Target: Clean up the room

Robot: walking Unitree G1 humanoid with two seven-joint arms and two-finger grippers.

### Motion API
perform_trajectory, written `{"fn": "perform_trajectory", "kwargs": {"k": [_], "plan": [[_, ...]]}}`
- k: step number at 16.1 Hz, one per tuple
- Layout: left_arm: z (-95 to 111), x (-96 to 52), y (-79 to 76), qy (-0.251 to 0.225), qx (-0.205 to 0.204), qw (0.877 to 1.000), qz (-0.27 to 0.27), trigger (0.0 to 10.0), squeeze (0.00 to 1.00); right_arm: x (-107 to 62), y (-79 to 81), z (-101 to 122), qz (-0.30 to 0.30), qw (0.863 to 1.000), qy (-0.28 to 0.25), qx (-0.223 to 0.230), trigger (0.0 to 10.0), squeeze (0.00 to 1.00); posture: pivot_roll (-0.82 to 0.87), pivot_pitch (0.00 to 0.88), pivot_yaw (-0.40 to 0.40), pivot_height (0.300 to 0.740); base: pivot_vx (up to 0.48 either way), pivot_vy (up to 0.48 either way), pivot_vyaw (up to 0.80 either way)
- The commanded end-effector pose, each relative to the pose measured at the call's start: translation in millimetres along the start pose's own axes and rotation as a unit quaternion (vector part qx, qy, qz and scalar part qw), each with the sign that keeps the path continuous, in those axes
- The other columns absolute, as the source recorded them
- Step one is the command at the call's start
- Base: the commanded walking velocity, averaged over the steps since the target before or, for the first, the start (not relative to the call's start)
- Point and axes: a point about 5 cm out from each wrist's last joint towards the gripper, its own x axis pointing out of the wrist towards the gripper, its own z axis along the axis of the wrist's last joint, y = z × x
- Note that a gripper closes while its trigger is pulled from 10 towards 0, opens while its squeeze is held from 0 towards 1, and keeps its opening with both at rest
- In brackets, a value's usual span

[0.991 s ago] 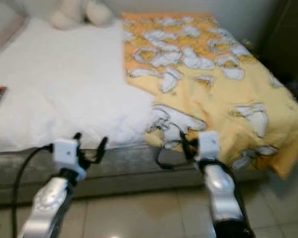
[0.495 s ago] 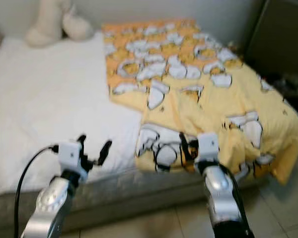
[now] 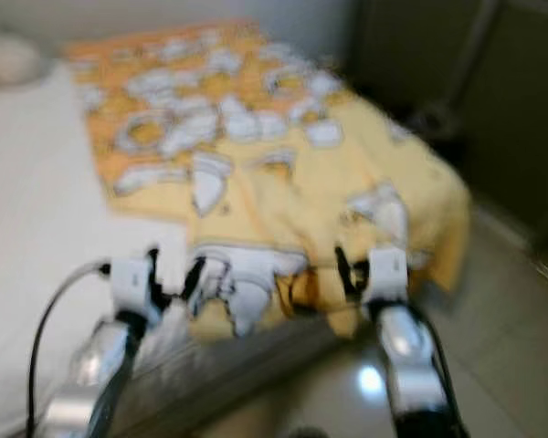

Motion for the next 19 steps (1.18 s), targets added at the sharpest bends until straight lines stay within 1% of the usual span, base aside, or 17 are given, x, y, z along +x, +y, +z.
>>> {"fn": "perform_trajectory", "kwargs": {"k": [1, 2, 3, 4, 6, 7, 8, 9, 10, 11, 12, 14, 15, 16, 17, 19], "plan": [[-1.1, -0.3, 3.7, 0.005, 0.002, 1.0, 0.008, 10.0, 0.0, -1.4, 2.4, -0.9, 0.003, 1.0, 0.0, 0.002, 10.0, 0.0, -0.13, 0.0, 0.069, 0.74, 0.0, 0.0, -0.72], [-2.7, 3.3, 6.4, 0.017, 0.018, 1.0, 0.017, 10.0, 0.0, -1.7, 2.8, -1.0, 0.002, 1.0, 0.001, 0.001, 10.0, 0.0, -0.13, 0.0, 0.069, 0.74, 0.0, 0.0, 0.0], [-5.1, 6.3, 7.7, 0.027, 0.017, 0.999, 0.017, 10.0, 0.0, -2.0, 2.8, -1.0, 0.003, 1.0, 0.0, 0.001, 10.0, 0.0, -0.13, 0.0, 0.069, 0.74, 0.0, 0.0, 0.0], [-9.8, 11.8, 7.2, 0.048, 0.014, 0.999, 0.011, 10.0, 0.0, -3.1, 2.1, -0.9, 0.002, 1.0, -0.001, 0.002, 10.0, 0.0, -0.13, 0.0, 0.063, 0.74, 0.0, 0.0, 0.0], [-24.5, 27.5, 2.5, 0.094, 0.014, 0.995, 0.009, 10.0, 0.0, -7.7, 2.6, -3.3, 0.003, 1.0, 0.005, 0.001, 10.0, 0.0, -0.14, 0.0, 0.058, 0.74, 0.0, 0.0, 0.0], [-33.4, 33.1, 5.9, 0.12, 0.013, 0.992, 0.03, 10.0, 0.0, -12.1, 3.1, -4.0, 0.006, 1.0, 0.007, -0.002, 10.0, 0.0, -0.15, 0.0, 0.059, 0.74, 0.0, 0.0, 0.0], [-36.5, 34.6, 10.5, 0.13, 0.026, 0.99, 0.051, 10.0, 0.0, -15.2, 2.7, -4.5, 0.008, 1.0, 0.008, -0.004, 10.0, 0.0, -0.16, 0.0, 0.062, 0.74, 0.0, 0.0, 0.0], [-43.8, 36.7, 23.0, 0.161, 0.058, 0.98, 0.099, 10.0, 0.0, -23.2, -0.9, -6.8, 0.008, 1.0, 0.013, -0.009, 10.0, 0.0, -0.18, 0.0, 0.063, 0.74, 0.0, 0.0, 0.0], [-45.4, 37.8, 37.8, 0.174, 0.065, 0.971, 0.147, 10.0, 0.0, -34.7, -7.5, -9.5, 0.001, 1.0, 0.022, -0.017, 10.0, 0.0, -0.21, 0.03, 0.063, 0.74, 0.0, 0.0, 0.0], [-46.1, 37.3, 45.2, 0.176, 0.055, 0.969, 0.167, 10.0, 0.0, -46.8, -13.5, -10.6, -0.004, 0.999, 0.029, -0.022, 10.0, 0.0, -0.23, 0.054, 0.06, 0.74, 0.0, 0.0, 0.0], [-46.8, 37.3, 50.1, 0.177, 0.044, 0.967, 0.179, 10.0, 0.0, -54.9, -18.5, -11.9, -0.007, 0.999, 0.039, -0.028, 10.0, 0.0, -0.24, 0.067, 0.057, 0.74, 0.0, 0.0, 0.0], [-50.2, 36.5, 51.7, 0.182, 0.031, 0.966, 0.183, 10.0, 0.0, -63.2, -23.2, -12.6, -0.009, 0.998, 0.048, -0.035, 10.0, 0.0, -0.25, 0.083, 0.053, 0.74, 0.0, 0.0, 0.0], [-53.5, 35.7, 49.2, 0.182, 0.009, 0.967, 0.179, 10.0, 0.0, -70.3, -24.8, -11.0, -0.009, 0.998, 0.051, -0.037, 10.0, 0.0, -0.27, 0.115, 0.046, 0.74, 0.0, 0.0, 0.0], [-54.4, 36.7, 44.9, 0.172, -0.03, 0.97, 0.171, 10.0, 0.0, -76.4, -25.2, -9.1, -0.007, 0.998, 0.057, -0.039, 10.0, 0.0, -0.27, 0.128, 0.042, 0.74, 0.0, 0.0, 0.0], [-53.9, 37.3, 42.2, 0.163, -0.045, 0.972, 0.165, 10.0, 0.0, -81.5, -25.1, -7.5, -0.005, 0.997, 0.059, -0.041, 10.0, 0.0, -0.27, 0.146, 0.039, 0.74, 0.0, 0.0, 0.0], [-52.1, 38.8, 35.4, 0.146, -0.051, 0.977, 0.145, 10.0, 0.0, -88.6, -24.4, -6.7, 0.001, 0.997, 0.068, -0.04, 10.0, 0.0, -0.27, 0.164, 0.034, 0.74, 0.0, 0.0, 0.0]]}}
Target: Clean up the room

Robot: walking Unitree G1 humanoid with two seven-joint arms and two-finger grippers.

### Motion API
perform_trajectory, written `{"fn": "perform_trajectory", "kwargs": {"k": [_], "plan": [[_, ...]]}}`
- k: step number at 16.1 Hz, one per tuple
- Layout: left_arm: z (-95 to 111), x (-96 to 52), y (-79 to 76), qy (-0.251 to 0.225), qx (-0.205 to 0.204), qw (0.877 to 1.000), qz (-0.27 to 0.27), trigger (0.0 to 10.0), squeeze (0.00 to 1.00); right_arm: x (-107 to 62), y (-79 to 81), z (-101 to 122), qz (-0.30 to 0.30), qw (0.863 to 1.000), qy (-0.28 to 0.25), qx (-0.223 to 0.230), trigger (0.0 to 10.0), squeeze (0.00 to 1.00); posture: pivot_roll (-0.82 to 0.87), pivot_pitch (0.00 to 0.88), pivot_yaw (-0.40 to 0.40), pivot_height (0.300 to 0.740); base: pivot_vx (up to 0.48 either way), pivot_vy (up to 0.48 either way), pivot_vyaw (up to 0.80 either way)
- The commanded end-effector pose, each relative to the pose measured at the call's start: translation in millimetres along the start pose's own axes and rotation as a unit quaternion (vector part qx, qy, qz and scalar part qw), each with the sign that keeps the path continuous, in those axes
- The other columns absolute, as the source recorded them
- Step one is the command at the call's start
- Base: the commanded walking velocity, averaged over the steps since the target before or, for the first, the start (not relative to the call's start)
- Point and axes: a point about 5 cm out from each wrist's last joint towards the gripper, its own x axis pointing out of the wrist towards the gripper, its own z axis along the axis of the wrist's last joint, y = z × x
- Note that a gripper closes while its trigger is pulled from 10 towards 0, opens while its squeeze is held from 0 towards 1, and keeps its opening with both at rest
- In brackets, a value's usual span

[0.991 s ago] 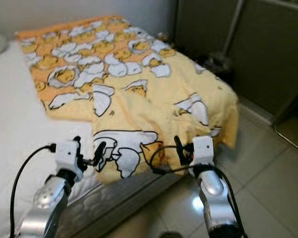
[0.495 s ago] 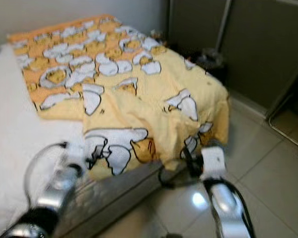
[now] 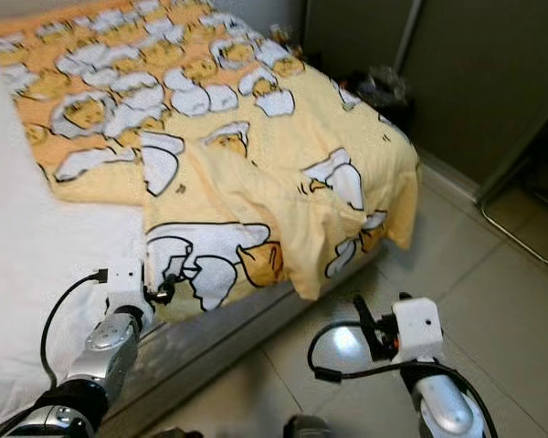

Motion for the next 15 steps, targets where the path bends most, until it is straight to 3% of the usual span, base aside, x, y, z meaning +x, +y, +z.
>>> {"fn": "perform_trajectory", "kwargs": {"k": [1, 8, 11, 12, 13, 15], "plan": [[2.3, -0.5, -2.2, -0.013, -0.004, 1.0, -0.006, 10.0, 0.0, -3.8, -0.7, 3.6, 0.007, 1.0, 0.0, 0.007, 10.0, 0.0, -0.27, 0.177, 0.036, 0.74, 0.0, 0.0, 0.0], [-20.0, -8.1, -9.6, 0.021, -0.005, 0.999, -0.024, 10.0, 0.0, -6.1, 7.0, 5.9, 0.033, 0.999, 0.018, 0.018, 10.0, 0.0, -0.26, 0.204, 0.034, 0.74, 0.0, 0.0, 0.0], [-17.2, -2.5, -18.3, 0.029, -0.043, 0.998, -0.045, 10.0, 0.0, -7.2, 6.5, 7.1, 0.037, 0.999, 0.024, 0.015, 10.0, 0.0, -0.27, 0.217, 0.017, 0.74, 0.0, 0.0, 0.0], [-12.0, 0.8, -20.6, 0.025, -0.073, 0.996, -0.049, 8.1, 0.0, -7.3, 6.1, 7.9, 0.038, 0.999, 0.024, 0.013, 10.0, 0.0, -0.28, 0.22, 0.014, 0.74, 0.0, 0.0, 0.0], [-8.0, 3.4, -21.1, 0.025, -0.097, 0.994, -0.047, 0.0, 0.0, -7.6, 5.0, 8.4, 0.038, 0.999, 0.025, 0.012, 10.0, 0.0, -0.28, 0.22, 0.014, 0.74, 0.0, 0.0, 0.0], [-5.7, 5.8, -22.1, 0.031, -0.105, 0.993, -0.047, 0.0, 0.0, -8.6, 3.8, 8.9, 0.038, 0.999, 0.027, 0.009, 10.0, 0.0, -0.29, 0.223, 0.011, 0.74, 0.0, 0.0, 0.0]]}}
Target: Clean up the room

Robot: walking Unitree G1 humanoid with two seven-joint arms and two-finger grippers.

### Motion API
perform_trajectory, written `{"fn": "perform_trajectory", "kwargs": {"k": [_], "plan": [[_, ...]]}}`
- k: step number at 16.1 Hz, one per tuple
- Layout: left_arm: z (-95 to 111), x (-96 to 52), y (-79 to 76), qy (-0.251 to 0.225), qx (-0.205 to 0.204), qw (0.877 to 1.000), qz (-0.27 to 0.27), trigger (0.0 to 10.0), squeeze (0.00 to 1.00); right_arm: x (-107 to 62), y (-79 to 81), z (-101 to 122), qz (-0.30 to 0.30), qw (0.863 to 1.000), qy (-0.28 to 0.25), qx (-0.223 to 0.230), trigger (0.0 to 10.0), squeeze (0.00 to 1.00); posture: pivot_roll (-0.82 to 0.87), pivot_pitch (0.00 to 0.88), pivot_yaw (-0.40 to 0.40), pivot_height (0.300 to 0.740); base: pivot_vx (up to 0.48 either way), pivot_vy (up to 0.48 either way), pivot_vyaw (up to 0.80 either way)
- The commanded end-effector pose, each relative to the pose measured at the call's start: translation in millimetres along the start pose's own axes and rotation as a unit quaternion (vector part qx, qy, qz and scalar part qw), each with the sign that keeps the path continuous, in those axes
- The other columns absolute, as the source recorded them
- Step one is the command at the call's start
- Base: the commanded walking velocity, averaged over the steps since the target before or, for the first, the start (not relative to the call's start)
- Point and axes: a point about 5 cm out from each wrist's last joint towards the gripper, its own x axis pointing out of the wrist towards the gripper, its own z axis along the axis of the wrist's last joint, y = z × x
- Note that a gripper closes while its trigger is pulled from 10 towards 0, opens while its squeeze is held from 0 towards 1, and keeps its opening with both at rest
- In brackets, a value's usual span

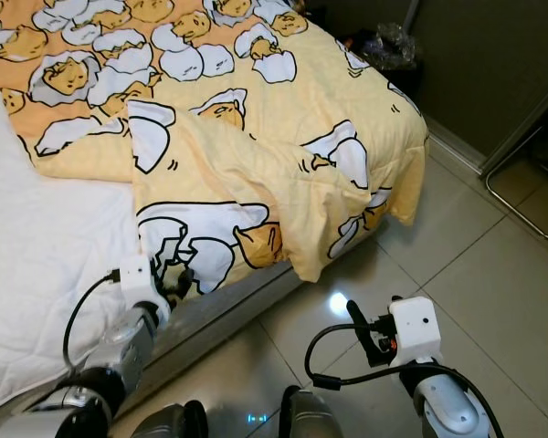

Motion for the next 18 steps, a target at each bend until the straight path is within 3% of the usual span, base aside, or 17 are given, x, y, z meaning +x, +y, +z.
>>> {"fn": "perform_trajectory", "kwargs": {"k": [1, 4, 5, 7, 9, 12, 16, 18], "plan": [[-5.8, -0.6, 1.2, 0.016, -0.014, 1.0, 0.006, 0.0, 0.0, -3.9, -0.1, 1.9, 0.002, 1.0, 0.001, -0.001, 10.0, 0.0, -0.31, 0.222, 0.007, 0.74, 0.0, 0.0, 0.0], [-8.2, -1.0, 6.8, 0.024, -0.064, 0.997, 0.025, 0.0, 0.0, -3.6, 5.5, 4.2, 0.035, 0.999, 0.002, 0.022, 10.0, 0.0, -0.31, 0.219, 0.006, 0.74, 0.0, 0.0, 0.0], [-11.8, -2.6, 9.2, 0.027, -0.075, 0.996, 0.028, 0.0, 0.0, -3.5, 19.3, 4.1, 0.091, 0.995, 0.008, 0.036, 10.0, 0.0, -0.32, 0.213, 0.008, 0.74, 0.0, 0.0, 0.0], [-16.2, -5.0, 12.7, 0.027, -0.095, 0.995, 0.03, 0.0, 0.0, 1.4, 35.3, -0.7, 0.143, 0.989, 0.018, 0.039, 10.0, 0.0, -0.31, 0.211, 0.009, 0.74, 0.0, 0.0, 0.0], [-17.2, -5.8, 14.7, 0.025, -0.118, 0.992, 0.032, 0.0, 0.0, 8.7, 39.6, -2.2, 0.149, 0.988, 0.02, 0.04, 10.0, 0.0, -0.3, 0.214, 0.009, 0.74, 0.0, 0.0, 0.0], [-14.4, -5.1, 11.1, 0.005, -0.184, 0.983, -0.001, 0.0, 0.0, 15.6, 46.9, 0.9, 0.172, 0.984, 0.02, 0.034, 10.0, 0.0, -0.27, 0.23, 0.012, 0.74, 0.0, 0.0, 0.0], [-31.4, -15.1, 20.4, 0.019, -0.2, 0.979, -0.018, 0.0, 0.0, 17.7, 53.9, -0.5, 0.177, 0.983, 0.022, 0.04, 10.0, 0.0, -0.24, 0.251, 0.023, 0.74, 0.0, 0.0, 0.0], [-37.8, -18.4, 20.0, 0.032, -0.176, 0.983, -0.036, 0.0, 0.0, 18.9, 57.1, 1.4, 0.188, 0.981, 0.021, 0.04, 10.0, 0.0, -0.24, 0.249, 0.021, 0.74, 0.0, 0.0, 0.0]]}}
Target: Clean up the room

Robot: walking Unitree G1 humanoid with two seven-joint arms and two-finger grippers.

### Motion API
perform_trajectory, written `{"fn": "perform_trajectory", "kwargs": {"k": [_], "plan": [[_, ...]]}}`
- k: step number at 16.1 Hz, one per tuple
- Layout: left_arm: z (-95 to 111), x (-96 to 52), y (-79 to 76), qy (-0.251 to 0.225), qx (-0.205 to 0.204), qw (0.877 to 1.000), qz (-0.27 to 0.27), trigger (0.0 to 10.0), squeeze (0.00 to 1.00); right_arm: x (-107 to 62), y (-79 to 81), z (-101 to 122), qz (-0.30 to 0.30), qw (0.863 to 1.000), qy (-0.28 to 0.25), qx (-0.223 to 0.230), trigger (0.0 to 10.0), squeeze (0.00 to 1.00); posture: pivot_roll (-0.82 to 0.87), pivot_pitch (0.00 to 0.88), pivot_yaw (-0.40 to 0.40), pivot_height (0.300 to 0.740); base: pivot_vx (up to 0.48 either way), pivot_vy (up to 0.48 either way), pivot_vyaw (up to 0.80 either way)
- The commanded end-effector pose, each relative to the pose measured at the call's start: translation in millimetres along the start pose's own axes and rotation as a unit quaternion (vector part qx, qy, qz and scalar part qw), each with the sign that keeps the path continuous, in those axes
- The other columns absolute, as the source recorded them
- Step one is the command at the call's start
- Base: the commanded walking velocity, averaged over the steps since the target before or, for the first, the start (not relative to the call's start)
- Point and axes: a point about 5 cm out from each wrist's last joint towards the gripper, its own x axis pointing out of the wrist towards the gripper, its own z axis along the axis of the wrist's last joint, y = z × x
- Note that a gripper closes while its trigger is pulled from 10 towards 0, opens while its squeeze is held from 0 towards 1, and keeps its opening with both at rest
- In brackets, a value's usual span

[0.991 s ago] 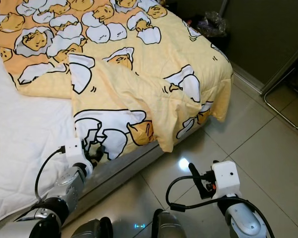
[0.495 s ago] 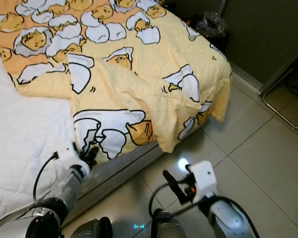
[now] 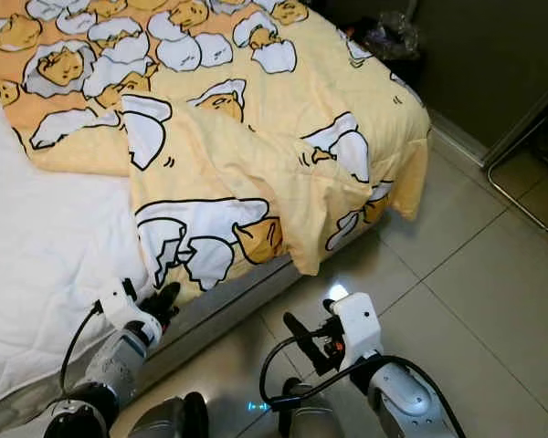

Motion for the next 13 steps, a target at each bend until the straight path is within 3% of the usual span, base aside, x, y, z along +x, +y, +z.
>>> {"fn": "perform_trajectory", "kwargs": {"k": [1, 5, 6, 8, 10, 11, 12, 13], "plan": [[-11.7, -4.9, 4.3, 0.027, 0.012, 1.0, -0.001, 0.0, 0.0, 0.3, 1.9, -4.7, 0.008, 1.0, 0.015, 0.004, 10.0, 0.0, -0.24, 0.248, 0.022, 0.74, 0.0, 0.0, 0.0], [-14.5, -10.1, 10.1, 0.038, 0.037, 0.998, -0.025, 0.0, 0.0, 4.6, 4.3, -1.7, 0.025, 1.0, 0.013, 0.004, 10.0, 0.0, -0.24, 0.244, 0.026, 0.74, 0.0, 0.0, 0.0], [-14.9, -10.5, 6.3, 0.055, 0.093, 0.992, -0.067, 0.0, 0.0, 4.0, 5.5, -2.5, 0.029, 0.999, 0.015, 0.005, 10.0, 0.0, -0.24, 0.244, 0.026, 0.74, 0.0, 0.0, 0.0], [-18.2, -12.8, 4.3, 0.084, 0.144, 0.979, -0.113, 0.0, 0.0, 3.7, 7.3, -3.1, 0.035, 0.999, 0.018, 0.005, 10.0, 0.0, -0.24, 0.246, 0.028, 0.74, 0.0, 0.0, 0.0], [-21.9, -15.6, 4.7, 0.107, 0.157, 0.972, -0.141, 0.0, 0.0, 3.7, 7.4, -3.1, 0.036, 0.999, 0.019, 0.004, 10.0, 0.0, -0.24, 0.246, 0.028, 0.74, 0.0, 0.0, 0.0], [-26.3, -18.9, 5.8, 0.13, 0.184, 0.96, -0.164, 0.0, 0.0, 4.1, 6.9, -3.3, 0.037, 0.999, 0.019, 0.004, 10.0, 0.0, -0.23, 0.243, 0.032, 0.74, 0.0, 0.0, 0.0], [-34.0, -23.9, 6.1, 0.162, 0.236, 0.938, -0.197, 0.0, 0.0, 5.2, 6.5, -2.8, 0.038, 0.999, 0.02, 0.004, 10.0, 0.0, -0.23, 0.243, 0.032, 0.74, 0.0, 0.0, 0.0], [-38.9, -26.7, 4.9, 0.177, 0.255, 0.925, -0.219, 0.0, 0.0, 5.9, 6.7, -2.1, 0.04, 0.999, 0.019, 0.003, 10.0, 0.0, -0.23, 0.243, 0.032, 0.74, 0.0, 0.0, 0.0]]}}
